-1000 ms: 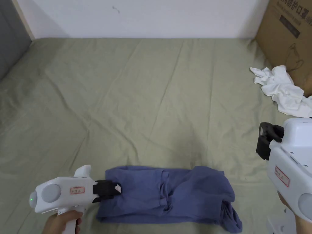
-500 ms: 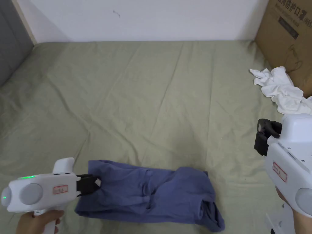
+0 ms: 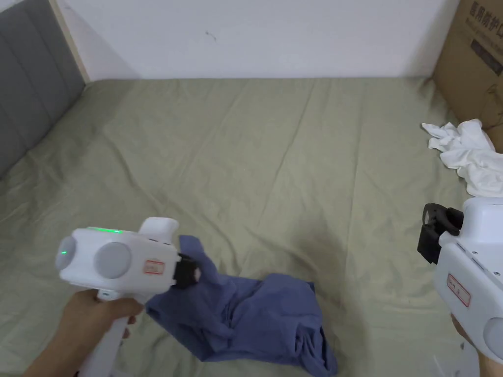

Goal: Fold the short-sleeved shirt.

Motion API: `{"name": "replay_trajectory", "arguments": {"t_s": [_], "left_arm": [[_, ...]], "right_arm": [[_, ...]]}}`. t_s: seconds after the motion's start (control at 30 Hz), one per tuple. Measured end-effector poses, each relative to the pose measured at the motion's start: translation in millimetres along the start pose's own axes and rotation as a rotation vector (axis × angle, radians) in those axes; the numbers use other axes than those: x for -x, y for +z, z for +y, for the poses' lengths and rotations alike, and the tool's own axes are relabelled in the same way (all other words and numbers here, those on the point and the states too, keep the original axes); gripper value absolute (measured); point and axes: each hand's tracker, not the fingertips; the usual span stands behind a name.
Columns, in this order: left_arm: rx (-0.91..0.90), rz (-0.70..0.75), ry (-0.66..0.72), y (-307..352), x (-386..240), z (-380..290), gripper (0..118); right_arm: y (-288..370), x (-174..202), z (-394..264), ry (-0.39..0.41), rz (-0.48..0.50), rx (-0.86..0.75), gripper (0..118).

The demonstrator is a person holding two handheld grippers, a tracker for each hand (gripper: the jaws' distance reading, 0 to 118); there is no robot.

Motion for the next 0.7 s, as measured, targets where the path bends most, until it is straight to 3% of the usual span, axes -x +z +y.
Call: {"name": "replay_trajectory", "arguments": {"t_s": [0.27, 0.4, 0.6, 0.63, 0.7], "left_arm": [[0.155, -0.107, -0.084, -83, -94, 9, 19], [0.253, -0.064, -0.12, -134, -127, -2, 19], [0.226, 0.01, -0.145, -159, -153, -18, 22], [0.214, 0.0, -0.143, -155, -152, -18, 30], [0.198, -0.124, -0.089, -146, -147, -16, 64]], "right_arm": [[5, -13, -5, -0.023, -0.014, -0.002, 3], [10, -22, -7, -0.024, -0.034, 0.002, 3], [13, -33, -13, -0.036, -0.059, 0.015, 3], [13, -34, -13, -0.041, -0.057, 0.017, 3], [13, -34, -13, -0.044, -0.057, 0.016, 3]]}}
